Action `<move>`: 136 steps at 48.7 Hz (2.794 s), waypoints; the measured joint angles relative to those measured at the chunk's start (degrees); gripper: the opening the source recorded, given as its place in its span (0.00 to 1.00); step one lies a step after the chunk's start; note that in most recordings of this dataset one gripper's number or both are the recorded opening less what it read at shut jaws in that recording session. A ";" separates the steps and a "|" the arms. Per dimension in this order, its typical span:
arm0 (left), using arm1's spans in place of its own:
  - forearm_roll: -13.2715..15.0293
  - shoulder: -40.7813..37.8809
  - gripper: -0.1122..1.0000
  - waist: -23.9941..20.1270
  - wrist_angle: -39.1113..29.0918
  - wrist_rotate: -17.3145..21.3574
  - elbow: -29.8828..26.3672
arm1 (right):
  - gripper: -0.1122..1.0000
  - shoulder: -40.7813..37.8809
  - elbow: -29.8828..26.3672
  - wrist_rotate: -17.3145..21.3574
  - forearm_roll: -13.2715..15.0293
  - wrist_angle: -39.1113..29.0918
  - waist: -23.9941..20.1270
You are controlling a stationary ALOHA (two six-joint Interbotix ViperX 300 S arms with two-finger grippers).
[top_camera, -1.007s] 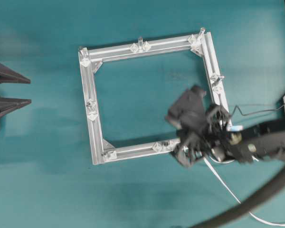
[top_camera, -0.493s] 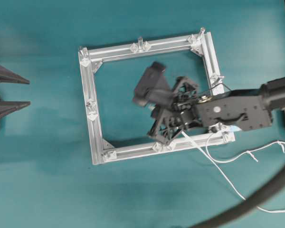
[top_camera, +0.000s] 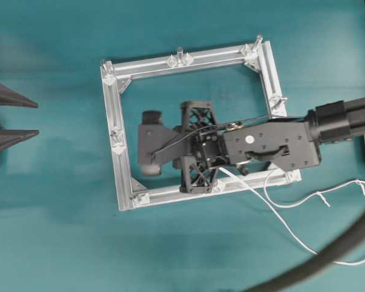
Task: Move the cable alternately left and right between 8 pins so it hooks onto each one.
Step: 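Carry the cable leftward along the bottom frame rail past the pins, then route the cable up the left side of the frame around the pins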
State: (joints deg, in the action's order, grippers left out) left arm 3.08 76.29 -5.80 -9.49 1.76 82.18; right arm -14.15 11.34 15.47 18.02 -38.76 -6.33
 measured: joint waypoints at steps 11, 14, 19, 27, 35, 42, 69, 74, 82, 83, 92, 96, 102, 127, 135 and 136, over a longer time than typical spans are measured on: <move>0.00 0.09 0.77 0.00 0.00 0.00 0.00 | 0.24 -1.76 -2.46 -11.60 -3.34 -0.53 -2.02; 0.00 0.09 0.77 0.09 0.00 0.00 0.00 | 0.24 -2.29 -2.64 -14.68 -3.69 -0.53 -3.43; 0.00 0.09 0.77 0.00 0.00 0.00 0.00 | 0.24 -3.08 -2.72 -20.39 -3.78 -0.97 -6.15; 0.00 0.09 0.77 0.09 0.00 0.00 0.00 | 0.24 -4.13 -3.16 -30.06 -3.87 -1.32 -9.67; 0.00 0.09 0.77 0.00 0.00 0.00 0.00 | 0.24 -5.63 -5.89 -35.86 -3.87 -1.58 -11.07; 0.00 0.09 0.77 0.00 0.00 0.00 0.00 | 0.24 -8.26 -10.11 -37.79 -3.87 -3.16 -12.04; 0.00 1.14 0.77 0.00 0.00 0.00 0.00 | 0.24 -20.92 -32.61 -32.78 -9.84 -7.91 -13.45; 0.00 1.23 0.77 0.00 0.00 0.00 0.00 | 0.24 -23.47 -36.74 -25.31 -10.28 -8.44 -13.27; 0.00 1.23 0.77 0.00 0.00 0.00 0.00 | 0.24 -26.81 -42.71 -9.23 -10.37 -10.11 -12.22; 0.00 1.23 0.77 0.00 0.00 0.00 0.00 | 0.24 -27.16 -43.15 -7.56 -10.37 -10.28 -11.95; 0.00 1.23 0.77 0.00 0.00 0.00 0.00 | 0.24 -27.60 -44.56 4.57 -9.40 -10.81 -9.40; 0.00 1.14 0.77 0.00 0.00 0.00 0.00 | 0.24 -27.69 -44.65 8.70 -8.61 -10.72 -8.35; 0.00 1.23 0.77 0.00 0.00 0.00 0.00 | 0.24 -27.69 -44.65 16.26 -8.35 -9.23 -6.86; 0.00 1.23 0.77 0.09 0.00 0.00 0.00 | 0.24 -27.60 -39.99 28.83 -5.10 -8.17 -0.18; 0.00 1.23 0.77 0.09 0.00 0.00 0.00 | 0.24 -24.61 -34.72 31.73 -5.01 -7.03 0.97; 0.00 1.23 0.77 0.00 0.00 0.00 0.00 | 0.24 -23.82 -33.84 31.90 -5.01 -6.68 1.05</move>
State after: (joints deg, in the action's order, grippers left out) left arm 3.08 77.52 -5.80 -9.49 1.76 82.18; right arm -37.97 -22.50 47.37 13.01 -45.44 -5.27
